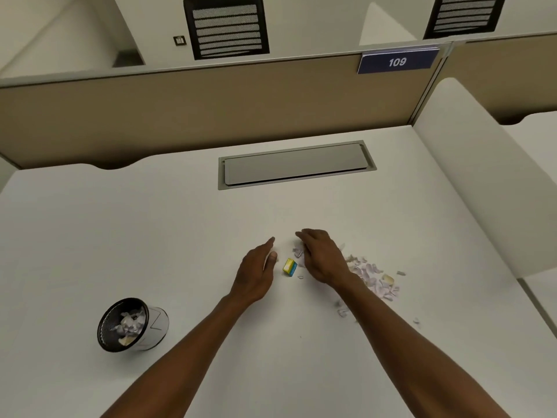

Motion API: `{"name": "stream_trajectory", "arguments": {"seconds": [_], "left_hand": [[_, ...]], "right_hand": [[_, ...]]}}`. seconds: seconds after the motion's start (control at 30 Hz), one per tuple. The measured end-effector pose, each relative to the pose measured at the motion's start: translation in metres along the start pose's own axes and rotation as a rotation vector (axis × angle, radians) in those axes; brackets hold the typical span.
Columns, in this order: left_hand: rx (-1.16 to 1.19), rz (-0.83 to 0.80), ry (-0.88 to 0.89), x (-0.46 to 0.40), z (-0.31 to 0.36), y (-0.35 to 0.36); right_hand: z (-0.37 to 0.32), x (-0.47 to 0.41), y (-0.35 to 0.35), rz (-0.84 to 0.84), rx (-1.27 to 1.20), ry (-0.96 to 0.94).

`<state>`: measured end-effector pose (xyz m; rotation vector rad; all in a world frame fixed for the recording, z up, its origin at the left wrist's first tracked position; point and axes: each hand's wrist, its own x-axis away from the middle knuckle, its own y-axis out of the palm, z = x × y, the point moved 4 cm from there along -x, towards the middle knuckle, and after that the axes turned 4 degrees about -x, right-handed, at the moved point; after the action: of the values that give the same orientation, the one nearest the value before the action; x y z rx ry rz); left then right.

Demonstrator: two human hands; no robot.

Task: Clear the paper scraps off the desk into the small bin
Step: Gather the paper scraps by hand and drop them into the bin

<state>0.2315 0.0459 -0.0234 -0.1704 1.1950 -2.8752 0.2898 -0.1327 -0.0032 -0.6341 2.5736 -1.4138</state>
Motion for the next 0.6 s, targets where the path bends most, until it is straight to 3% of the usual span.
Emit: {"name": "stream_trajectory", "arguments": {"seconds": [0.1,0.2,0.37,0.5,0.6], "left_hand": [[-0.018,-0.025,0.017,0.012,0.002,0.01],[-0.006,-0.048,0.053,0.02,0.008,0.015],[-0.01,-0.017,0.064,0.017,0.016,0.008],[-0.107,-0.075,0.063,0.013,0.006,0.001],[-0.128,-0.133,0.036,0.017,0.0,0.005]], "right_hand": [[-0.005,0.007,0.008,-0.094,0.056,-0.038],[-0.007,0.022,0.007,-0.077,0.024,-0.033],[0.009,0.035,-0.026,0.218,-0.012,0.165],[0.019,0.034,-0.028,0.073,0.144,0.293],[0.011,0.038,-0.01,-0.047,0.116,0.243]]}}
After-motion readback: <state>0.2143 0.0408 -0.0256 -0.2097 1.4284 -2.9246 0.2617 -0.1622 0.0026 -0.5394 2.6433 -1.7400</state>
